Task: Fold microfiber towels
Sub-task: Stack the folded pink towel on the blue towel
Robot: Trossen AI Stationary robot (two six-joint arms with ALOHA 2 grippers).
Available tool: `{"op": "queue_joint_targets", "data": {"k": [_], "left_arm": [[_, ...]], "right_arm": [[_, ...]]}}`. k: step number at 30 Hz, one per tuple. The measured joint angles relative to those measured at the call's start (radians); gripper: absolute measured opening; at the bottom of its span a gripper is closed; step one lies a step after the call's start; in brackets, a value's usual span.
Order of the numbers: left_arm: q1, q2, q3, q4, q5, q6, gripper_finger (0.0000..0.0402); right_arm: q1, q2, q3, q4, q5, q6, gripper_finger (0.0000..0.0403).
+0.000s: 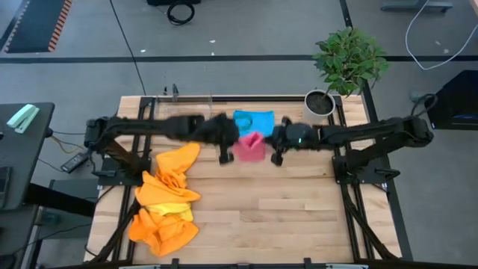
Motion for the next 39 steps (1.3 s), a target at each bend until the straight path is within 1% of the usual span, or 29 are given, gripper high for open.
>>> {"op": "queue_joint_targets", "data": {"k": [2, 5, 7, 10, 12, 14, 16, 17, 19, 22, 26, 29, 34, 36, 39], "left_arm": [[0.072, 0.018, 0.06, -0.008, 0.002, 0.079, 0.0007], [0.165, 0.058, 0.125, -0.016, 0.004, 0.21, 0.0007], [0.213, 0.097, 0.148, 0.0, 0.004, 0.303, 0.0007], [0.278, 0.161, 0.166, 0.054, 0.007, 0.4, 0.0007], [0.315, 0.21, 0.166, 0.082, 0.013, 0.418, 0.0007], [0.336, 0.267, 0.165, 0.096, 0.013, 0.42, 0.0007], [0.345, 0.321, 0.164, 0.086, 0.014, 0.387, 0.0007], [0.344, 0.344, 0.164, 0.083, 0.02, 0.367, 0.0007], [0.322, 0.387, 0.151, 0.073, 0.032, 0.34, 0.0007], [0.265, 0.417, 0.115, 0.047, 0.036, 0.296, 0.0007], [0.189, 0.416, 0.08, 0.052, 0.013, 0.268, 0.0007], [0.158, 0.416, 0.078, 0.033, -0.022, 0.269, 0.0007], [0.185, 0.415, 0.079, 0.013, -0.098, 0.234, 0.0008], [0.203, 0.415, 0.079, -0.002, -0.09, 0.215, 0.0017], [0.217, 0.415, 0.08, -0.037, -0.05, 0.188, 0.0042]], "right_arm": [[-0.079, -0.018, 0.001, 0.017, 0.001, -0.071, 0.0039], [-0.203, -0.023, 0.016, 0.027, -0.005, -0.22, 0.0039], [-0.282, -0.011, 0.038, 0.03, -0.032, -0.333, 0.0039], [-0.394, 0.041, 0.071, 0.04, -0.087, -0.471, 0.0039], [-0.457, 0.089, 0.076, 0.055, -0.132, -0.509, 0.0039], [-0.491, 0.148, 0.073, 0.059, -0.184, -0.484, 0.0039], [-0.491, 0.209, 0.045, 0.054, -0.226, -0.456, 0.0039], [-0.479, 0.24, 0.028, 0.055, -0.23, -0.454, 0.0039], [-0.439, 0.29, -0.005, 0.051, -0.23, -0.451, 0.0039], [-0.376, 0.322, -0.044, 0.071, -0.21, -0.428, 0.0039], [-0.318, 0.32, -0.068, 0.089, -0.166, -0.397, 0.0039], [-0.303, 0.315, -0.068, 0.088, -0.155, -0.373, 0.0039], [-0.303, 0.307, -0.064, 0.079, -0.154, -0.329, 0.0041], [-0.303, 0.299, -0.064, 0.052, -0.164, -0.317, 0.0043], [-0.303, 0.277, -0.064, 0.017, -0.193, -0.3, 0.0052]]}}
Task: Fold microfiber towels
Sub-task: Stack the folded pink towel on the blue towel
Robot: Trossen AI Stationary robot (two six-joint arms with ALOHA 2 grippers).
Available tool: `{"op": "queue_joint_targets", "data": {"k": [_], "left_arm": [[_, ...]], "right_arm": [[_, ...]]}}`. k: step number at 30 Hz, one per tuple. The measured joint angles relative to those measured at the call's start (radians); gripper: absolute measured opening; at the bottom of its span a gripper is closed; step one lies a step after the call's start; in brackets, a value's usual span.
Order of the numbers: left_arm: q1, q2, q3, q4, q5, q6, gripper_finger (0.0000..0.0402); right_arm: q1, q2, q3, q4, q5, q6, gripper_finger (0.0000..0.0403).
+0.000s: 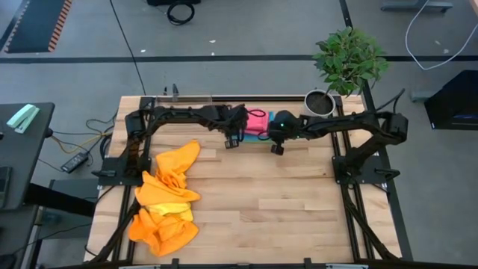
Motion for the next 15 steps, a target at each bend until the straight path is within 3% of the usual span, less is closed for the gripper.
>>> {"op": "queue_joint_targets", "data": {"k": [6, 10, 12, 15], "left_arm": [[-0.014, 0.0, 0.002, -0.013, 0.095, -0.027, 0.0106], [-0.035, -0.017, 0.002, -0.024, 0.103, -0.032, 0.0152], [-0.034, -0.054, 0.002, -0.017, 0.107, -0.055, 0.0171], [-0.008, -0.114, 0.002, 0.009, 0.134, -0.109, 0.0188]], "right_arm": [[-0.027, -0.048, 0.058, -0.138, -0.083, 0.111, 0.0102], [-0.083, -0.072, 0.091, -0.105, -0.245, 0.238, 0.0132], [-0.112, -0.06, 0.091, -0.052, -0.274, 0.305, 0.0118], [-0.139, -0.002, 0.09, 0.02, -0.275, 0.344, 0.0049]]}}
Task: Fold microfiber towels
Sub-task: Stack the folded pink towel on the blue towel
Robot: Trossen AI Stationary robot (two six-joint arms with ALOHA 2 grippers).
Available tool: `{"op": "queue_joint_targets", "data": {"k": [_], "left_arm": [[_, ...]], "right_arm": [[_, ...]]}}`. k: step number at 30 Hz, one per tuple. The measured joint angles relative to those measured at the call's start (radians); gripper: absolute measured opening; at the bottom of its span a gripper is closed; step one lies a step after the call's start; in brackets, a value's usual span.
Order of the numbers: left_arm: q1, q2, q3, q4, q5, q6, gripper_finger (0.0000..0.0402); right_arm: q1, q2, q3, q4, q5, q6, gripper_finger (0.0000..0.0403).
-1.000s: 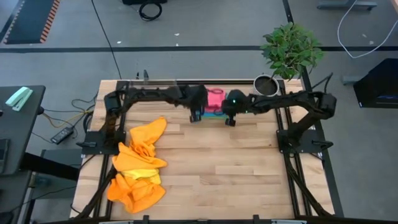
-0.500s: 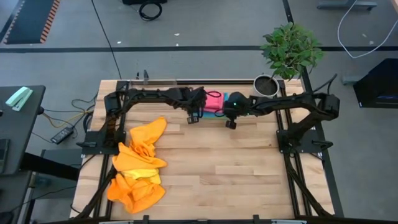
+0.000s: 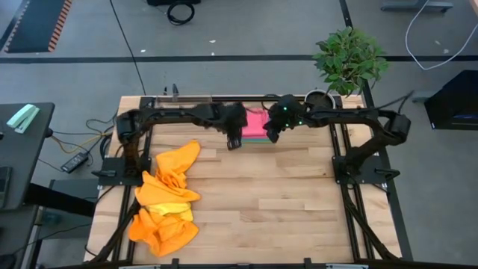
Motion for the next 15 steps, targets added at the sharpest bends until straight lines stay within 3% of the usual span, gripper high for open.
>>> {"op": "queue_joint_targets", "data": {"k": [2, 5, 11, 15], "left_arm": [[0.025, -0.031, -0.014, 0.033, 0.038, -0.029, 0.0189], [0.059, -0.038, -0.064, 0.07, 0.082, -0.091, 0.0171], [0.105, -0.051, -0.159, 0.134, 0.169, -0.192, 0.0085], [0.087, -0.134, -0.158, 0.091, 0.19, -0.207, 0.0024]], "right_arm": [[-0.002, 0.041, 0.0, 0.056, -0.001, 0.003, 0.0014], [0.006, 0.1, 0.0, 0.093, -0.005, 0.026, 0.0007], [0.018, 0.199, 0.0, 0.087, -0.002, 0.015, 0.0003], [0.018, 0.172, 0.0, 0.077, 0.015, -0.005, 0.0002]]}}
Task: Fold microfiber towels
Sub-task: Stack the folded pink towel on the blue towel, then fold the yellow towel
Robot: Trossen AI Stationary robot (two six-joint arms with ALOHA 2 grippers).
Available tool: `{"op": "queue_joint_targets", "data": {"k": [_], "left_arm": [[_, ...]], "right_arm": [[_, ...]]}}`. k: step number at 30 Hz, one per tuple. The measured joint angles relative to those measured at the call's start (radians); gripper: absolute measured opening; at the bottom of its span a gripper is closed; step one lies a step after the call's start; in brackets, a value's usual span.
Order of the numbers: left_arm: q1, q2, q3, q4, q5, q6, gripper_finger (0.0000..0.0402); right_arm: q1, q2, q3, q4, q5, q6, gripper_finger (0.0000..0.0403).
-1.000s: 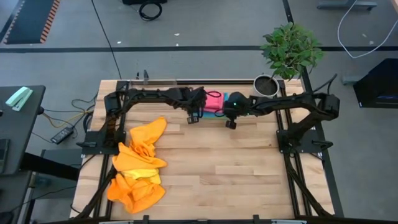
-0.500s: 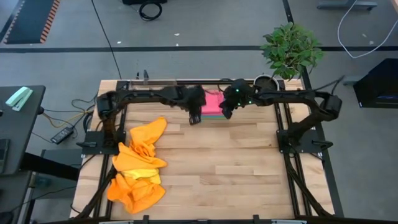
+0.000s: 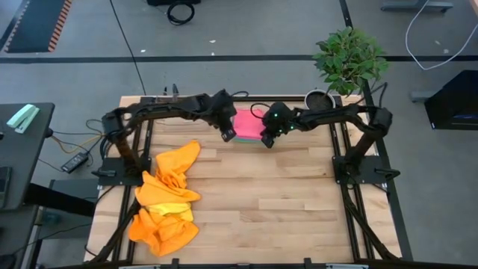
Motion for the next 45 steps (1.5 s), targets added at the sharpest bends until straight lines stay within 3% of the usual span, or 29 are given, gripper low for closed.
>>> {"op": "queue_joint_targets", "data": {"k": [3, 8, 12, 15, 18, 21, 26, 29, 31, 34, 40, 45], "left_arm": [[-0.051, -0.122, -0.007, -0.074, 0.016, -0.038, 0.0009], [-0.225, -0.314, -0.111, -0.225, -0.023, -0.17, 0.005], [-0.371, -0.447, -0.266, -0.285, -0.179, -0.368, 0.0093], [-0.376, -0.501, -0.405, -0.29, -0.238, -0.514, 0.0126], [-0.327, -0.505, -0.522, -0.289, -0.217, -0.543, 0.0156], [-0.299, -0.507, -0.575, -0.282, -0.119, -0.549, 0.0181], [-0.313, -0.507, -0.6, -0.324, -0.036, -0.547, 0.0211], [-0.35, -0.519, -0.587, -0.325, 0.095, -0.522, 0.0221], [-0.411, -0.527, -0.542, -0.307, 0.183, -0.52, 0.0223], [-0.559, -0.521, -0.481, -0.314, 0.199, -0.524, 0.0219], [-0.873, -0.457, -0.443, -0.306, 0.134, -0.75, 0.0197], [-1.056, -0.376, -0.445, -0.311, 0.077, -0.982, 0.0185]], "right_arm": [[0.0, -0.091, 0.005, -0.023, 0.024, -0.013, 0.0002], [0.055, -0.274, 0.013, -0.112, 0.037, 0.012, 0.0002], [0.196, -0.368, 0.009, -0.151, 0.051, 0.144, 0.0003], [0.35, -0.371, 0.005, -0.16, 0.133, 0.271, 0.0004], [0.486, -0.349, 0.005, -0.136, 0.225, 0.378, 0.0005], [0.587, -0.329, 0.005, -0.127, 0.296, 0.485, 0.0005], [0.712, -0.287, 0.005, -0.139, 0.408, 0.624, 0.0006], [0.759, -0.254, 0.005, -0.135, 0.435, 0.682, 0.0006], [0.784, -0.231, 0.005, -0.14, 0.457, 0.724, 0.0006], [0.805, -0.195, 0.005, -0.131, 0.488, 0.768, 0.0006], [0.809, -0.154, 0.005, -0.127, 0.494, 0.803, 0.0007], [0.809, -0.149, 0.005, -0.108, 0.497, 0.739, 0.0007]]}}
